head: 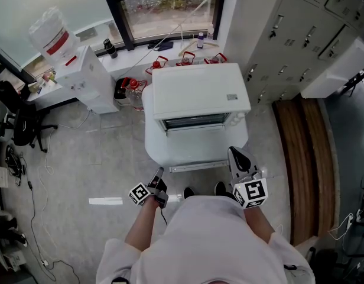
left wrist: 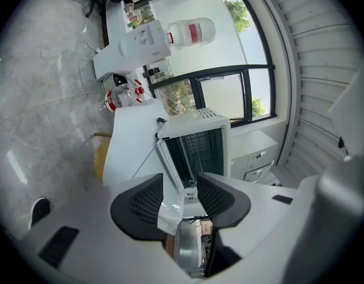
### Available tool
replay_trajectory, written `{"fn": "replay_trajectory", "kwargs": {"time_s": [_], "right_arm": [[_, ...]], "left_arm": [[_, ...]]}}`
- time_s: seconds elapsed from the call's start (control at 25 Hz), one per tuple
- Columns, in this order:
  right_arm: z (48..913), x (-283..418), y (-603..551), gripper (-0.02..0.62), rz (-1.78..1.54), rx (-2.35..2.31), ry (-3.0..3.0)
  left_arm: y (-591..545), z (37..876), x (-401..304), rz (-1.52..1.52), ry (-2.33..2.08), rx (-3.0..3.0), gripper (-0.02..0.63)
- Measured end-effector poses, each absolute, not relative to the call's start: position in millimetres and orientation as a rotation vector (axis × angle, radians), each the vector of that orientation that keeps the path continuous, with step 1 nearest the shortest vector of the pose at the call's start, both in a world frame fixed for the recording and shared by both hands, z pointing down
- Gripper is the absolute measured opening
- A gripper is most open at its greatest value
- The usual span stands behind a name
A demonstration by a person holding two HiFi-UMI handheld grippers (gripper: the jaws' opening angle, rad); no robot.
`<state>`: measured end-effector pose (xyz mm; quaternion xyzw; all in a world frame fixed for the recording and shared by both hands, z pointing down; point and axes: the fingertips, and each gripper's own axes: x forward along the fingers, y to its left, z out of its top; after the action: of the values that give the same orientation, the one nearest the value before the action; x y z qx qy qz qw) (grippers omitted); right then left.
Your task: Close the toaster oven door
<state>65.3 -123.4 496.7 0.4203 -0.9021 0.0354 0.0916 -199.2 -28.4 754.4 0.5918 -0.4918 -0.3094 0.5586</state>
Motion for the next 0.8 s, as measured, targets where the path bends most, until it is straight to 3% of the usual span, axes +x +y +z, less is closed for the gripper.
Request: {"fn": "replay_trajectory", "kwargs": {"time_s": [0.8], "right_arm": [[498.3,77.4,-127.8,0.008,0.113,1.316,-2.628]], "left_arm": [[-29.6,826.1,-197.8,-0.554,-1.148,1.327,0.172]]}}
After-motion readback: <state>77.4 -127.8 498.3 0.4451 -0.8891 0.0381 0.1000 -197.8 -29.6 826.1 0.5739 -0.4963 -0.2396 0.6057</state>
